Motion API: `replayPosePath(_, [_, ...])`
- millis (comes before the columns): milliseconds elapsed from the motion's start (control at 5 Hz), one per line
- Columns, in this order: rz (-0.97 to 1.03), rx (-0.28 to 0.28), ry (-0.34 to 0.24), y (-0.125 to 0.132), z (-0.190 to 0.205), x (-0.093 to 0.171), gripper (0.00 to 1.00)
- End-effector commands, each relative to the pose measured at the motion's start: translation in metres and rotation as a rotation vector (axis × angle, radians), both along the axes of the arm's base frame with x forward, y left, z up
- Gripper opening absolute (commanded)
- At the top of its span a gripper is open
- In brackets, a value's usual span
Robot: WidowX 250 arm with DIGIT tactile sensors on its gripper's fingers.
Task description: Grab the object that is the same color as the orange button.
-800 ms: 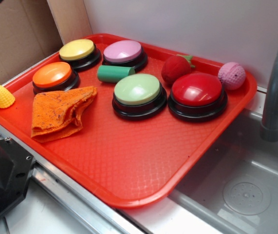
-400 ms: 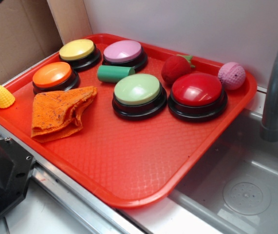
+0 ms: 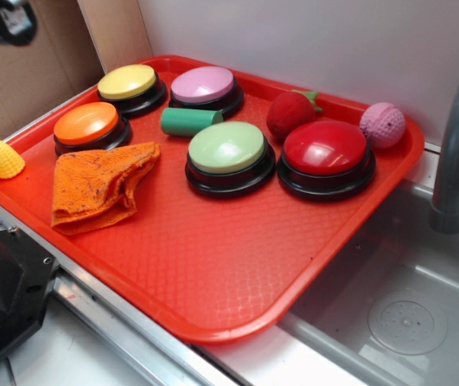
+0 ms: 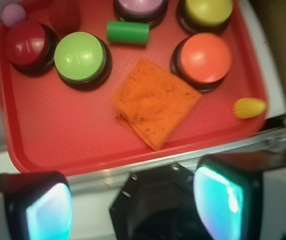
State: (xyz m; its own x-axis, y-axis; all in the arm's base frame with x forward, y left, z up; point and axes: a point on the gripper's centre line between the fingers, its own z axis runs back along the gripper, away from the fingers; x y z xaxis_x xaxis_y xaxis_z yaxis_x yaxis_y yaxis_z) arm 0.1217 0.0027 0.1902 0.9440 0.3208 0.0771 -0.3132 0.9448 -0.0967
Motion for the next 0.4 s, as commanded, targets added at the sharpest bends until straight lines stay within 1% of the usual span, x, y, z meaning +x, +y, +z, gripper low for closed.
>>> replayPosePath(0, [0.291, 0.007, 0.037, 0.031, -0.058, 0.02, 1.0])
replayPosePath(200, [0.375, 0.012, 0.056, 0.037, -0.087, 0.022, 1.0])
